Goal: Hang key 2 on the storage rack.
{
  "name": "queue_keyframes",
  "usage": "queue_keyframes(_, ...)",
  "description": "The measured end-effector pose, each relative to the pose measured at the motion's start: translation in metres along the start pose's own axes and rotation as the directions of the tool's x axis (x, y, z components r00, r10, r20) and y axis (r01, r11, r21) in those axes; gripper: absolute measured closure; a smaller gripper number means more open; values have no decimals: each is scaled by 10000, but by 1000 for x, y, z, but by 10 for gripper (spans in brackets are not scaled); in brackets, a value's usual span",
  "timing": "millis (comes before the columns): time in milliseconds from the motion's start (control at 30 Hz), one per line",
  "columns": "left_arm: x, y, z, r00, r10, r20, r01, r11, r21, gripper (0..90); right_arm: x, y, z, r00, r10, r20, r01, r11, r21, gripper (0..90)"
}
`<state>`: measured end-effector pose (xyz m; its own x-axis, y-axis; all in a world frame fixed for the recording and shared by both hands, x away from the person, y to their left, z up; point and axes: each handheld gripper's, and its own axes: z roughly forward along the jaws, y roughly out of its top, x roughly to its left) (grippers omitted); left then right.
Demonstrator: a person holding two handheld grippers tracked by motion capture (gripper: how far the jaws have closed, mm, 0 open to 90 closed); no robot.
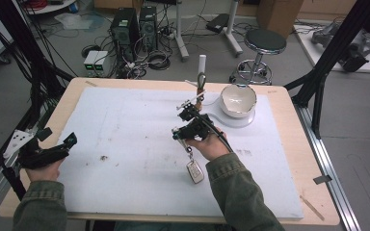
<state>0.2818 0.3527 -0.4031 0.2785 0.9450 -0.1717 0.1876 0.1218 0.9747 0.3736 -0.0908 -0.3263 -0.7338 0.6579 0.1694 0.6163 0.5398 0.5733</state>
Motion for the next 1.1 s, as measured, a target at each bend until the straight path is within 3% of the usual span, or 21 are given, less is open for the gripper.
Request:
queue_keyframes(567, 0, 0, 1, 10000, -24, 17, 24, 10000, -49, 18, -2, 15, -26, 9999, 118, 59, -112, 9956, -931, 737)
queue_keyframes(1100, 0, 0, 1, 10000, -59, 18, 59, 10000, -65, 18, -12, 33, -38, 9987, 479, 199, -441, 9865, -1577, 737)
